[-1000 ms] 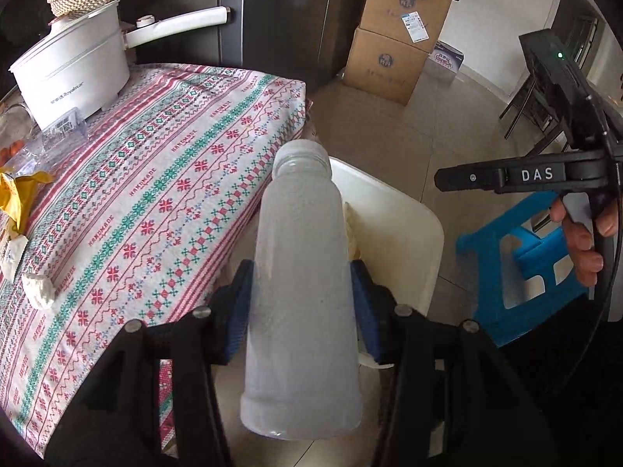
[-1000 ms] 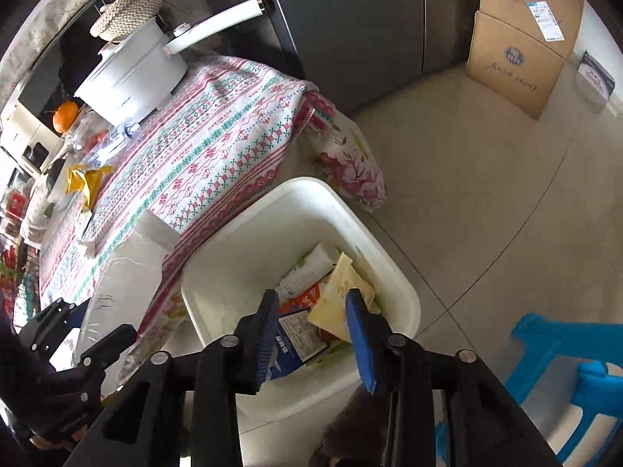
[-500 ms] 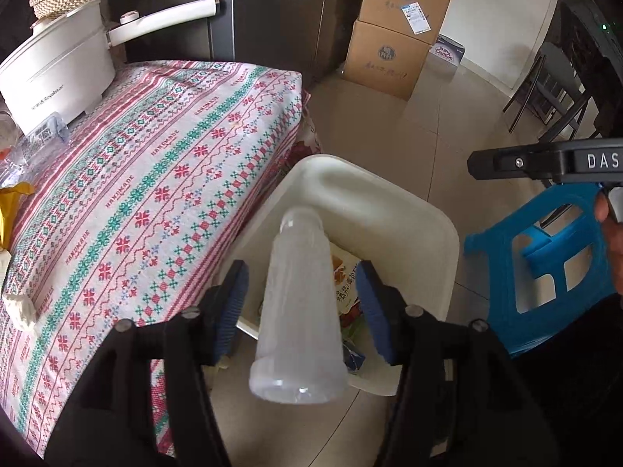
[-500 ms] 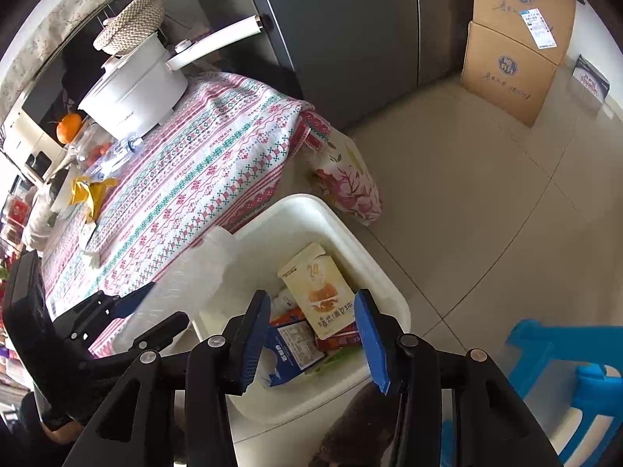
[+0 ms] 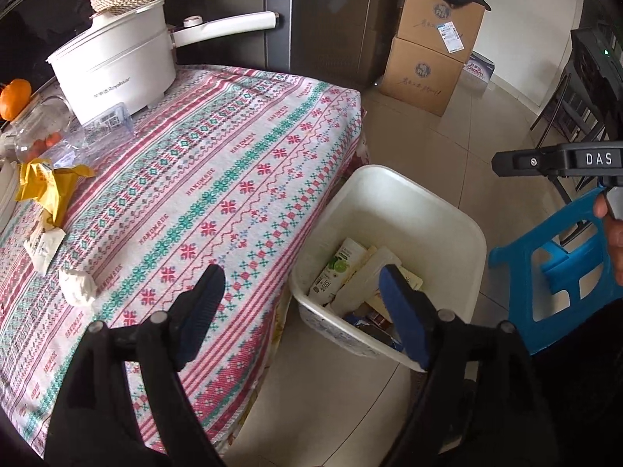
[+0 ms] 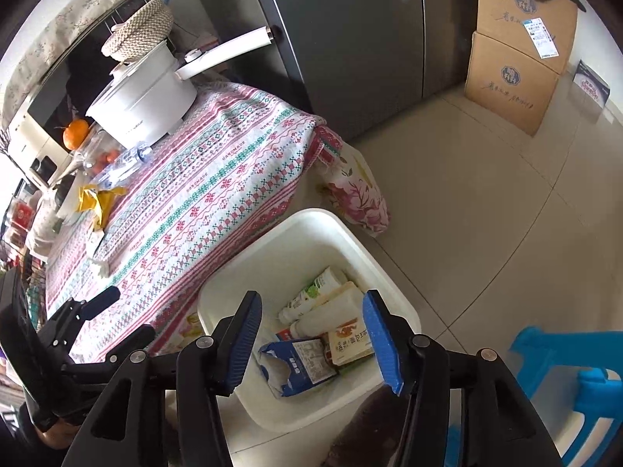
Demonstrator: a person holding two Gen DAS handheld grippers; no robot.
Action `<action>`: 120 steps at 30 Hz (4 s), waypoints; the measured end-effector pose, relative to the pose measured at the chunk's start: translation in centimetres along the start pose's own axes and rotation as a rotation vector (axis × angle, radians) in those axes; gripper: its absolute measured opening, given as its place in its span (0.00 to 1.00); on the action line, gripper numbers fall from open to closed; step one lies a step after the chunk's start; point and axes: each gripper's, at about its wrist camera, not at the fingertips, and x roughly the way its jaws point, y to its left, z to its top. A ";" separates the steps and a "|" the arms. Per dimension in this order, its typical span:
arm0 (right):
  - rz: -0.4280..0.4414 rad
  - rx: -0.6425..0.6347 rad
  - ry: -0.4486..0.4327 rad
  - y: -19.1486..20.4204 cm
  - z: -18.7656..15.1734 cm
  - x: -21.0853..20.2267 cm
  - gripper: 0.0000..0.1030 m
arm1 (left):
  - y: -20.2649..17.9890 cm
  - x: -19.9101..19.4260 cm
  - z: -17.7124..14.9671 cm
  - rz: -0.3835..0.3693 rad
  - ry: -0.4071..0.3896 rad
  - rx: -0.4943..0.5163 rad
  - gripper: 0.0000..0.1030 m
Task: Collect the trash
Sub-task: 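Grasp the crumpled white tissue with the left gripper, then grasp the white pecan kernels bag with the right gripper while the left holds the tissue, then carry the tissue and pecan bag over the bin and open both grippers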
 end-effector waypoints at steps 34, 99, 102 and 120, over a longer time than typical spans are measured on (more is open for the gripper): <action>-0.001 -0.168 0.069 11.0 0.6 4.2 0.74 | 19.4 3.0 -3.0 0.261 0.105 -0.423 0.40; 0.117 -0.570 0.124 47.2 2.7 22.1 0.09 | 30.0 -15.7 -8.6 0.246 -0.172 -0.664 0.08; 0.139 -0.573 0.113 46.5 2.5 20.4 0.04 | 29.1 -15.9 -8.4 0.241 -0.184 -0.651 0.08; 0.208 -0.523 0.038 35.0 0.9 7.5 0.02 | 22.2 -15.0 -6.8 0.196 -0.201 -0.505 0.08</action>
